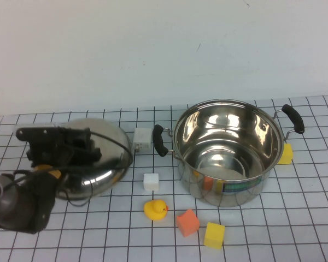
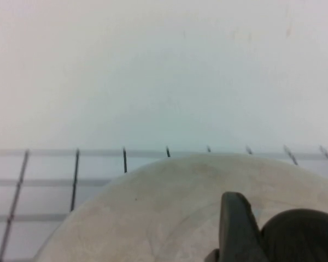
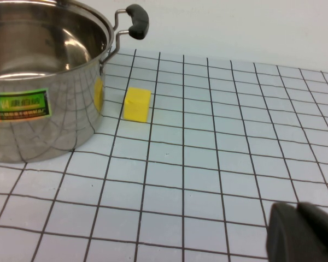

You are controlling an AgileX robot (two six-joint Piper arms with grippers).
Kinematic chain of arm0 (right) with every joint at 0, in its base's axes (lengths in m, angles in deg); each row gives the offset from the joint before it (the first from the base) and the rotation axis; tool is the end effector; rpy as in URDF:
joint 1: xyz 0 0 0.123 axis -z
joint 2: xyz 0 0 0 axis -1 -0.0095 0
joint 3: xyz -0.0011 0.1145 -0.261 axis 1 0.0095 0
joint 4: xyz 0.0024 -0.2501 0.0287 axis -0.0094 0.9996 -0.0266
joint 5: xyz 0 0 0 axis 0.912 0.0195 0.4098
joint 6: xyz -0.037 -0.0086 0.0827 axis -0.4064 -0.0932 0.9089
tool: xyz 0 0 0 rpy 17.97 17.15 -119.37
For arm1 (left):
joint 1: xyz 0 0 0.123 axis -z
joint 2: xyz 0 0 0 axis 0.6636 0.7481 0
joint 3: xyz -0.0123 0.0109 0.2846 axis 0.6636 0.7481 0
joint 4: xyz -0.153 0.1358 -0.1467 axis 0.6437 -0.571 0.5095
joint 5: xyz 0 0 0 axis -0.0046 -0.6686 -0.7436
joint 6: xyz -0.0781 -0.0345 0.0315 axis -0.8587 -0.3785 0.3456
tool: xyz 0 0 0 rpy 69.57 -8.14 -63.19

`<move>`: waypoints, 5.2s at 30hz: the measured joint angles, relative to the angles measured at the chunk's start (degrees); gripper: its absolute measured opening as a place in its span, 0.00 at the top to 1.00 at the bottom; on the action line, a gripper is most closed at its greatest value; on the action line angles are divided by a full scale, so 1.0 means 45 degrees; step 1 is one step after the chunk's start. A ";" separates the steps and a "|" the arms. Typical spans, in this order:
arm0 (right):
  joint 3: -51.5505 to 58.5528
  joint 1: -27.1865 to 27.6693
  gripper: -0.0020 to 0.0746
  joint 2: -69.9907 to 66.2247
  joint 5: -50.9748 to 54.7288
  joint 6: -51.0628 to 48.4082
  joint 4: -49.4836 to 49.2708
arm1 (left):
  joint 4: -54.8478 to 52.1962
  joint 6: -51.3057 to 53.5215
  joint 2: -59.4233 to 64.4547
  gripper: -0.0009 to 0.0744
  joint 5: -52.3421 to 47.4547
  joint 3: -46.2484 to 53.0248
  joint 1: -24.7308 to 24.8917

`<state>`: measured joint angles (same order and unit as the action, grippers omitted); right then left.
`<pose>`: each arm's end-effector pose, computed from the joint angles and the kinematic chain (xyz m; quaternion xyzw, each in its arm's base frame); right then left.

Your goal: Cover the pot

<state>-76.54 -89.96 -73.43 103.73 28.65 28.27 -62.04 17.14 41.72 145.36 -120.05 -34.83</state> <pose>0.0530 -0.0018 0.1760 -0.0622 0.7939 -0.0574 0.6022 0.3668 -0.0466 0.1060 -0.0145 0.7457 -0.1147 0.6562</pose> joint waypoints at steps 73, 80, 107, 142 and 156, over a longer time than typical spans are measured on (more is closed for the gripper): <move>0.0000 0.0000 0.96 0.0000 0.0000 0.0000 0.0000 | -0.2977 -0.1666 0.0877 0.57 -0.9011 -0.8881 0.6540; 0.0000 0.0000 0.96 0.0000 0.0000 0.0000 0.0000 | -0.2999 -0.1642 0.1161 0.57 -0.8147 -0.8888 0.6540; 0.0000 0.0000 0.96 0.0000 0.0000 0.0000 0.0000 | -0.2930 -0.1622 0.1410 0.57 -0.7629 -0.8888 0.6540; 0.0000 0.0000 0.96 0.0000 0.0000 0.0000 0.0000 | -0.2117 -0.0469 -0.3030 0.45 -1.1702 -0.8909 0.6351; 0.0000 0.0000 0.96 0.0000 0.0000 0.0000 0.0000 | -0.2087 0.0176 -0.8782 0.98 -1.5648 -0.8909 0.6324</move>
<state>-76.54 -89.96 -73.43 103.73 28.65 28.27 -71.44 17.93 2.20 74.94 -160.14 -6.38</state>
